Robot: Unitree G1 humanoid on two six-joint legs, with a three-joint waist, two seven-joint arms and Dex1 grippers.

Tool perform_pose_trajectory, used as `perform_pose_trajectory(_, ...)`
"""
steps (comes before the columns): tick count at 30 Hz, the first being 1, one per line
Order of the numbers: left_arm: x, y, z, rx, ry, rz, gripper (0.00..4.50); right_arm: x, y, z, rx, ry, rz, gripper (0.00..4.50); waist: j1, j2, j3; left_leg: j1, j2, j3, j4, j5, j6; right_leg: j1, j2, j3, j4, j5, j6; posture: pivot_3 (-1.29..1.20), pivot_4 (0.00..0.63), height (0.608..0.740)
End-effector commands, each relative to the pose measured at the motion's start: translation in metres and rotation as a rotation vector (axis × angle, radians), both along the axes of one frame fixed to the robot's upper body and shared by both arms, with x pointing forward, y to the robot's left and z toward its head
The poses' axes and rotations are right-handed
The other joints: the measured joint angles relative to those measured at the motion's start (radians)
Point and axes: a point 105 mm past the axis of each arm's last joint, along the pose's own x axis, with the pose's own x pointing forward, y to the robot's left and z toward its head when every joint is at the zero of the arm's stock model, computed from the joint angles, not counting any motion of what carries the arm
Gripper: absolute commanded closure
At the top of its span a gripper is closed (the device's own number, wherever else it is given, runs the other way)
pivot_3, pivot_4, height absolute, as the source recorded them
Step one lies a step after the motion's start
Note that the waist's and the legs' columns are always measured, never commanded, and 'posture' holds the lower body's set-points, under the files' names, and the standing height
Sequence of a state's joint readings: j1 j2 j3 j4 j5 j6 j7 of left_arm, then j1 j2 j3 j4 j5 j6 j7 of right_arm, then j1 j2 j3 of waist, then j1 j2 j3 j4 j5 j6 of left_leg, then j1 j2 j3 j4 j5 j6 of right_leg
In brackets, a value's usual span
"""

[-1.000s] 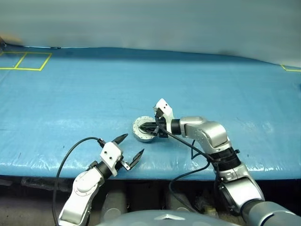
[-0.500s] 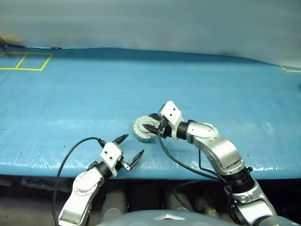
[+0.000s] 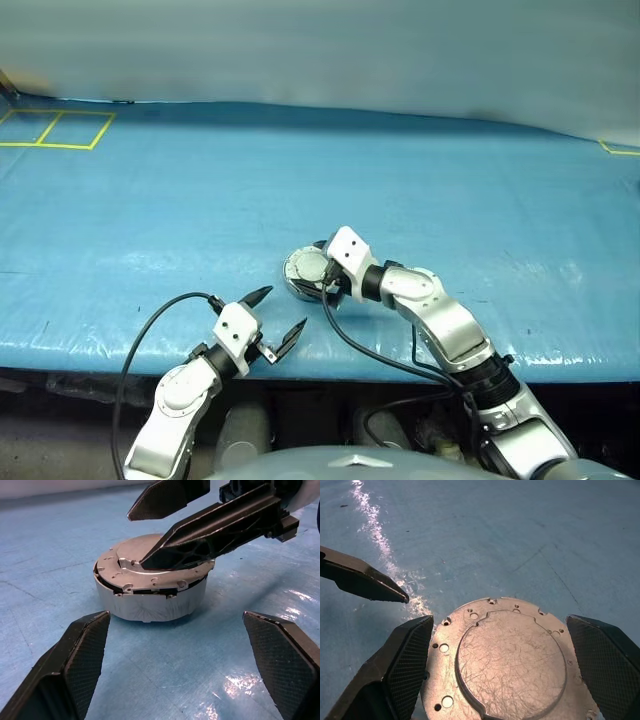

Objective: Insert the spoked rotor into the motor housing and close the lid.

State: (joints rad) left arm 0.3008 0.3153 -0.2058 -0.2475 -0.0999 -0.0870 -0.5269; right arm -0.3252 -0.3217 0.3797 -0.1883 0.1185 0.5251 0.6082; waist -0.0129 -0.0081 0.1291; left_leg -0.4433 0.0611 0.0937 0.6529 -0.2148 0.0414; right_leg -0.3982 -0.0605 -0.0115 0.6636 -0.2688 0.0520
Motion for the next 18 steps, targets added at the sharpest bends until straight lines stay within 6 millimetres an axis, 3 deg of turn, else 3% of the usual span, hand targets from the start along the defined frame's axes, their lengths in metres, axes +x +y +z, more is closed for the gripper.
perform_pose_trajectory(1,0.001,-0.004,0.013,-0.025,-0.047,-0.011,0.0,0.005,-0.001,0.006,0.025,-0.031,-0.02,0.04,0.0,0.0,0.0,0.0,0.0,0.0,0.0,0.0,0.0,0.0,0.0,0.0,0.0,0.0,0.0,0.0,0.15,0.74)
perform_pose_trajectory(8,0.001,-0.004,0.014,-0.022,-0.05,-0.009,0.0,0.009,-0.005,-0.006,0.016,-0.008,-0.056,0.04,0.0,0.0,0.0,0.0,0.0,0.0,0.0,0.0,0.0,0.0,0.0,0.0,0.0,0.0,0.0,0.0,0.15,0.74)
perform_pose_trajectory(11,0.001,-0.003,0.014,-0.022,-0.051,-0.008,0.0,0.01,-0.006,-0.007,0.008,-0.019,-0.067,0.59,0.0,0.0,0.0,0.0,0.0,0.0,0.0,0.0,0.0,0.0,0.0,0.0,0.0,0.0,0.0,0.0,0.15,0.74)
perform_pose_trajectory(14,0.001,-0.003,0.014,-0.022,-0.051,-0.006,0.0,0.01,-0.005,-0.005,0.018,-0.013,-0.067,1.49,0.0,0.0,0.0,0.001,0.0,0.0,0.0,0.0,0.0,0.001,0.0,0.0,0.0,0.0,0.0,0.0,0.15,0.74)
perform_pose_trajectory(18,0.001,-0.003,0.014,-0.022,-0.05,-0.007,0.0,0.007,-0.003,-0.003,0.033,-0.008,-0.061,1.48,0.0,0.0,0.0,0.001,0.0,0.0,0.0,0.0,0.0,0.001,0.0,0.0,0.0,0.0,0.0,0.0,0.15,0.74)
